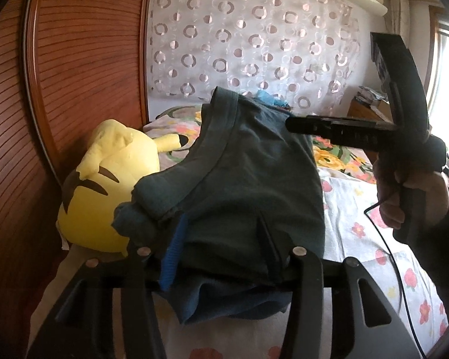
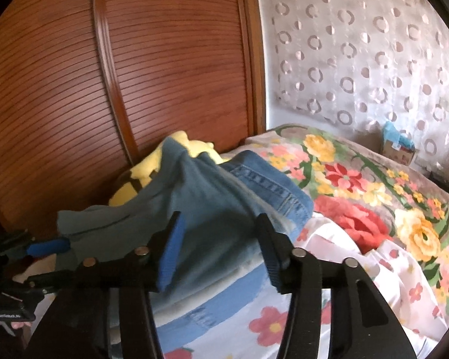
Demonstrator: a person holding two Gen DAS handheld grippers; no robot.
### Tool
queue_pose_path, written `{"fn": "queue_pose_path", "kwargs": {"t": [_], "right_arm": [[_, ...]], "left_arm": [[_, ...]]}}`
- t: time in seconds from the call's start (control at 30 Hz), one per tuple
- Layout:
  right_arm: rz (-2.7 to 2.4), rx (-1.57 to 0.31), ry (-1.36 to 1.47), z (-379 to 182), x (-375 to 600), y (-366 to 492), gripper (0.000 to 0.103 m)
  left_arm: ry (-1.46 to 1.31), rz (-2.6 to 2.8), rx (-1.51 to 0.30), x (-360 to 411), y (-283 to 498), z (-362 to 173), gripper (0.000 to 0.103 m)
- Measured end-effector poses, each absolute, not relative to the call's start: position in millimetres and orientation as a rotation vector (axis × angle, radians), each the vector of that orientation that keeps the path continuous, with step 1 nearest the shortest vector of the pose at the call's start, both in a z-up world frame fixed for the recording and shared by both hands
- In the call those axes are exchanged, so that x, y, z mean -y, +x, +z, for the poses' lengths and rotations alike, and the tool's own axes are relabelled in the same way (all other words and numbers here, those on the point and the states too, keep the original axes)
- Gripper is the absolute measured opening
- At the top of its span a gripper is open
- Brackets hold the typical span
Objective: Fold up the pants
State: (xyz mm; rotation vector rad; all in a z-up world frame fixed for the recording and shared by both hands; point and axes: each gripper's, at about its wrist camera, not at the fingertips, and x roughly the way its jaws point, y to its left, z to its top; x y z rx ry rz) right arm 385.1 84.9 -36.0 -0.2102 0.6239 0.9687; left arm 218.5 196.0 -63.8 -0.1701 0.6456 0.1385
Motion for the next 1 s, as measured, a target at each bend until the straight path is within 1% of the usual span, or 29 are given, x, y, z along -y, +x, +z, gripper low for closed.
{"fn": "queue_pose_path", "kwargs": {"t": [0.2,0.67,1.0], "right_arm": [[0.983,-0.622,-0.218,-35.3,-89.2,370.6,0.062],[0.976,-0.602,-0.195,-23.6,-76.5,340.8,0.068],[0.956,-0.585,-0.178,-13.1,-52.3,310.4,0.070]], "left_arm": [[-0.161,0.145,-0.624,-198.3,201.3,-56.0,0.053],[-0.143,0.113,-0.613,-199.2,171.1,-40.0,0.055],[-0.123,0.094,-0.616,-190.7,137.4,-25.5,0.056]]}}
